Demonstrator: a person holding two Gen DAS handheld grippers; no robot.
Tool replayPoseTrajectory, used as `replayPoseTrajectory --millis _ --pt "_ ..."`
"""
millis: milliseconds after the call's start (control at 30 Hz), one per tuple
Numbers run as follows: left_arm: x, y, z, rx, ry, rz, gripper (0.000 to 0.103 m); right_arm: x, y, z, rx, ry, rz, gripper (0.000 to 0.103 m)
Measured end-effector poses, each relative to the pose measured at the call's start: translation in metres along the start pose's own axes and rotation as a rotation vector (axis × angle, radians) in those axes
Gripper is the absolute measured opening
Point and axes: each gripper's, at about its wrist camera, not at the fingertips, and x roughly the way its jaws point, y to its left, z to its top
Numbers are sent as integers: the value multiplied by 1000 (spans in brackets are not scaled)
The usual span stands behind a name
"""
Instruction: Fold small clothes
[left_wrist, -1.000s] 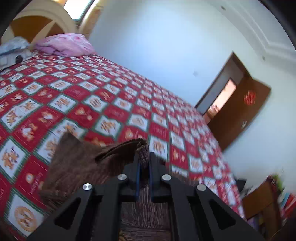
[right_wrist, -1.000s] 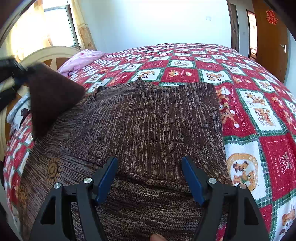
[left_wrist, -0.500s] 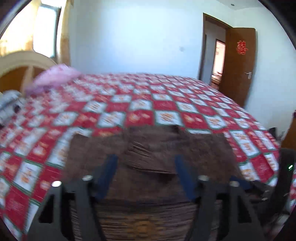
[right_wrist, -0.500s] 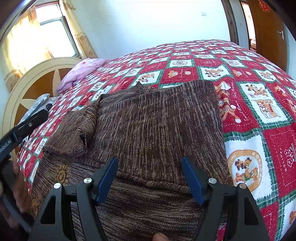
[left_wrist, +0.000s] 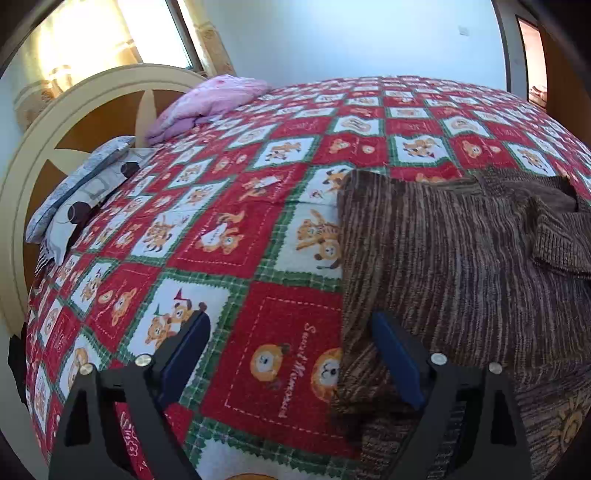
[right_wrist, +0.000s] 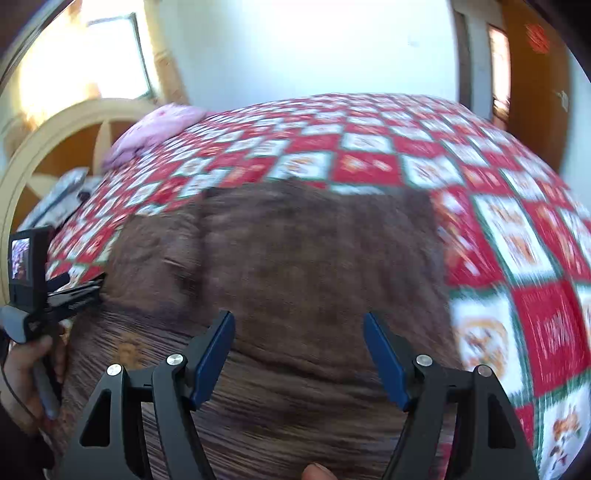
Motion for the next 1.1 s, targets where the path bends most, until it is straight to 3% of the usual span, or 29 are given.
replayPoseTrajectory --millis 100,200,267,300,367,467,533,667,767,900,967,1000,1033,1100 --pt "-2 0 -2 -17 -12 -7 95 18 58 24 -159 -8 -32 73" --pt "2 5 -4 -47 -12 -26 98 66 94 37 -223 116 -11 73" --pt "6 10 -5 -76 -1 -54 100 97 104 38 -271 162 -87 73" --pt "8 12 -5 -88 5 -66 102 103 100 39 -272 157 -114 72" --pt "12 17 -6 -122 20 -102 103 100 70 48 -137 135 -100 72" --pt "14 20 -7 -147 28 -137 103 82 2 51 76 108 -218 72" --pt "14 17 -7 -141 24 -129 103 63 -32 45 139 84 -293 72" --pt "14 20 -7 -141 19 -127 103 32 -44 29 178 65 -168 67" --pt "14 20 -7 -141 18 -126 103 19 -22 17 186 77 43 56" --pt "14 21 -7 -153 19 -142 103 33 15 6 173 158 157 54" --pt "12 23 -8 -161 14 -155 103 42 23 1 149 178 137 37" --pt "12 24 -9 -165 13 -161 103 45 23 0 142 178 119 15" --pt "11 24 -9 -169 11 -167 103 44 23 -2 138 170 116 7" --pt "10 25 -10 -175 6 -178 103 38 23 -7 123 166 107 2"
